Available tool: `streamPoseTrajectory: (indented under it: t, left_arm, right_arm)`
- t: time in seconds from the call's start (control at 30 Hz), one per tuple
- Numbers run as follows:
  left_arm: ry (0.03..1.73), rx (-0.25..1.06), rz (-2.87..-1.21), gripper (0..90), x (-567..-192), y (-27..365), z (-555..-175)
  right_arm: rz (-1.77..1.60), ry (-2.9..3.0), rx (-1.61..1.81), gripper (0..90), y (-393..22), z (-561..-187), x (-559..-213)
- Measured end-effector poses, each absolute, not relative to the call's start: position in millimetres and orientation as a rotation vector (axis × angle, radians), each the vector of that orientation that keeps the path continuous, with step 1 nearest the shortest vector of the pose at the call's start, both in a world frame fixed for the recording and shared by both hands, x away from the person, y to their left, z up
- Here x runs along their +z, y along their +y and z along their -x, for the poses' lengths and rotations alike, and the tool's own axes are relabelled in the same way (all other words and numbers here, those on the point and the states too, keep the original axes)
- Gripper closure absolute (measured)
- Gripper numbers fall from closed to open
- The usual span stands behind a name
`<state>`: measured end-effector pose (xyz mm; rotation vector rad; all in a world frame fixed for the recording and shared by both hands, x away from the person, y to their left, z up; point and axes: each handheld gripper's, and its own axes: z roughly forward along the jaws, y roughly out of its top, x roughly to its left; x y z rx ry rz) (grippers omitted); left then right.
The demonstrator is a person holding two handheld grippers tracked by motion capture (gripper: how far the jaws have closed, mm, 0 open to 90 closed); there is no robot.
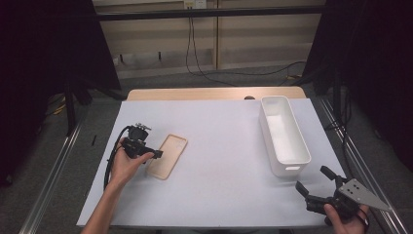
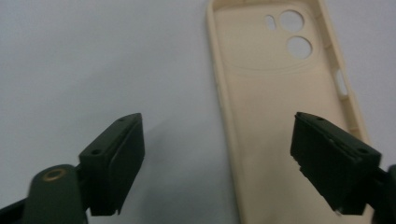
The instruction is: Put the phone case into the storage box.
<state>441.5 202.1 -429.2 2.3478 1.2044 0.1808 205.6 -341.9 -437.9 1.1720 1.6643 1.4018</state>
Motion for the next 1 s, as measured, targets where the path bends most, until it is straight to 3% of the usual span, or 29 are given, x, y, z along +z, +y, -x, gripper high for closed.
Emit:
streamPoseTrajectory:
  t: [0.23, 1.0]
  left_arm:
    - [1.217, 0.163, -2.364, 26.9, -432.8, 198.4, -439.7]
    - [1.224, 0.138, -2.382, 65.0, -434.0, 192.3, -436.4]
  right_arm:
    - [-1.165, 1.673, 1.400, 0.8, -341.4, -205.3, -437.9]
    - [-1.166, 1.674, 1.401, 0.8, -341.1, -205.5, -438.1]
